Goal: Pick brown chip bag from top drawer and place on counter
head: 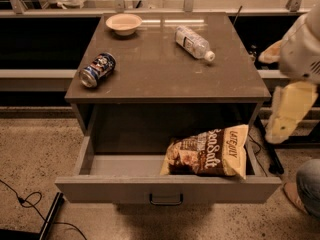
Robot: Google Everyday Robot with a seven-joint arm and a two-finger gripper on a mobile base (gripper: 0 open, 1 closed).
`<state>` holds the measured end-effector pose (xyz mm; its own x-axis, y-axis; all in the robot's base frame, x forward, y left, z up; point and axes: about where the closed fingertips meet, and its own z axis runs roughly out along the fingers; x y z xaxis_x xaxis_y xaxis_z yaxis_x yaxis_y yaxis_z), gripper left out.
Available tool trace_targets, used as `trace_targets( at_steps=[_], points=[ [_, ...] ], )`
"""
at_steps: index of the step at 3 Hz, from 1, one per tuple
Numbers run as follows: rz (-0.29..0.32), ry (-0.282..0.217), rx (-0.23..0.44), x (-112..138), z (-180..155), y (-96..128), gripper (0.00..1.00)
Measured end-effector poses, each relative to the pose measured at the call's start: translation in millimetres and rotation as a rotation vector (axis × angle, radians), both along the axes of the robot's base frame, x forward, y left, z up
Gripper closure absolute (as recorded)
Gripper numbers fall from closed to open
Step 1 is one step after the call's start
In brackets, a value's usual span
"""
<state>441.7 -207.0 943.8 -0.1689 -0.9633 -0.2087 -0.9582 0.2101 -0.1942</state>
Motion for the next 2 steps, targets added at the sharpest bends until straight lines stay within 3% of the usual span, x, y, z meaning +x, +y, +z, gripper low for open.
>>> trace_targets(
  at_steps=[1, 2],
  points=[
    [0.078, 0.016, 0.040, -9.6, -49.1, 7.9, 0.00],
    [0.070, -0.047, 0.046, 3.1, -50.2, 8.7, 0.00]
  ],
)
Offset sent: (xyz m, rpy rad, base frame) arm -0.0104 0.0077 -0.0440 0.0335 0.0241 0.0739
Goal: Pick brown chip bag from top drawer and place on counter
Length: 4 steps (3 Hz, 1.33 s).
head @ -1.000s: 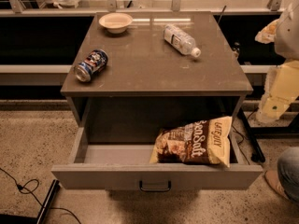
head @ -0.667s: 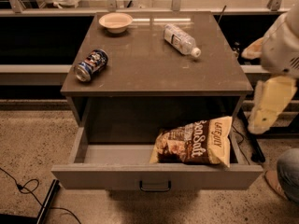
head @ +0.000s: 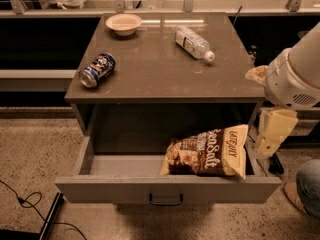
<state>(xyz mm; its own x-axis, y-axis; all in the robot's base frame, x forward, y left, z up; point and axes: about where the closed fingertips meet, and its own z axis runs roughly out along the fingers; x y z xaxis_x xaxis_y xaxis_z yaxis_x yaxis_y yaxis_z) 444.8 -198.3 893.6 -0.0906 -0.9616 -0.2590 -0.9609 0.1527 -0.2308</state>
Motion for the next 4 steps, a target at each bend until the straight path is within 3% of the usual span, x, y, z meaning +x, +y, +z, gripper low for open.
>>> trace_targets(
  at_steps=[1, 2, 3, 4],
  points=[
    [-0.009, 0.005, -0.037, -0.1, -2.7, -0.9, 0.00],
    [0.003, -0.041, -0.155, 9.7, -50.7, -38.9, 0.00],
    [0.076, -0.103, -0.172, 19.6, -82.6, -55.6, 0.00],
    [0.200, -0.092, -0.122, 29.7, -118.1, -43.9, 0.00]
  ],
)
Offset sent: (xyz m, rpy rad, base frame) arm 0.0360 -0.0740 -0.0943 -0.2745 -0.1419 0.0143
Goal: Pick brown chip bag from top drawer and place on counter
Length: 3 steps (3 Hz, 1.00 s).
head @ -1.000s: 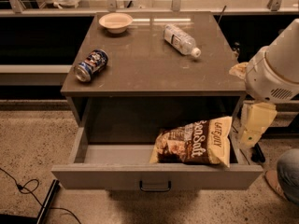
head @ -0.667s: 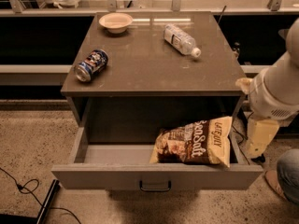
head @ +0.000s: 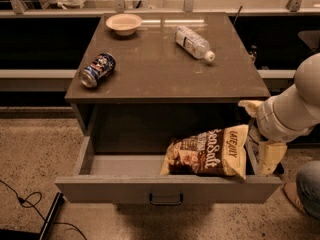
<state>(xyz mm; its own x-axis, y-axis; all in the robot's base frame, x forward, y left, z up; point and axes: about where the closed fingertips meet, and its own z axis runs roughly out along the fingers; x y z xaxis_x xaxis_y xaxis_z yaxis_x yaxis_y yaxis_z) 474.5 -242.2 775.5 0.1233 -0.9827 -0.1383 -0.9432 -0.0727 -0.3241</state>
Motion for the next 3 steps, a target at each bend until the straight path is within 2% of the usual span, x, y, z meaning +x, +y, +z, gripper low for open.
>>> trace_targets(
  at_steps=[1, 2, 3],
  points=[
    [0.158, 0.047, 0.039, 1.4, -32.9, 8.3, 0.00],
    [0.167, 0.043, 0.034, 1.3, -31.9, 8.5, 0.00],
    [0.259, 0.033, 0.030, 1.0, -41.4, 12.8, 0.00]
  ],
)
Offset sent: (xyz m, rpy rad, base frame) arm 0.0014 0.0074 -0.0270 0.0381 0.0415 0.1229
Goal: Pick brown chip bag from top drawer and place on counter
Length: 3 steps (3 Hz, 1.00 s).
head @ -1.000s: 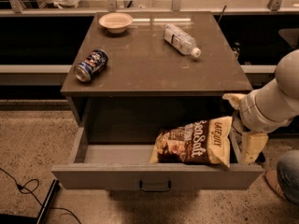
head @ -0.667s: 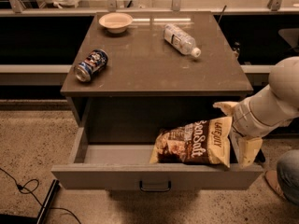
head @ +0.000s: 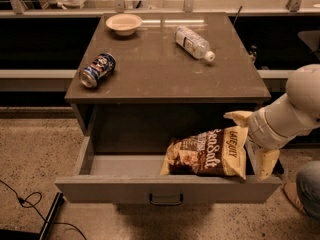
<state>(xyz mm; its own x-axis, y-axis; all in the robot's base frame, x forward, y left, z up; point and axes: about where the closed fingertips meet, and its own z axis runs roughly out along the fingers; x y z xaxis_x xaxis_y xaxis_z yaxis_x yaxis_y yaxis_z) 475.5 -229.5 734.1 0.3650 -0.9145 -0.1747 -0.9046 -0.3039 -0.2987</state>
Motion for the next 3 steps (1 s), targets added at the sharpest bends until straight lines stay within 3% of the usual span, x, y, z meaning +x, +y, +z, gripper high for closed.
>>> trace_targets(
  at_steps=[1, 2, 3],
  points=[
    [0.177, -0.018, 0.014, -5.1, -17.3, 13.2, 0.18],
    [0.294, -0.033, 0.032, -10.4, -24.7, 25.6, 0.41],
    [0.294, -0.033, 0.032, -10.4, -20.4, 25.7, 0.64]
  ],
)
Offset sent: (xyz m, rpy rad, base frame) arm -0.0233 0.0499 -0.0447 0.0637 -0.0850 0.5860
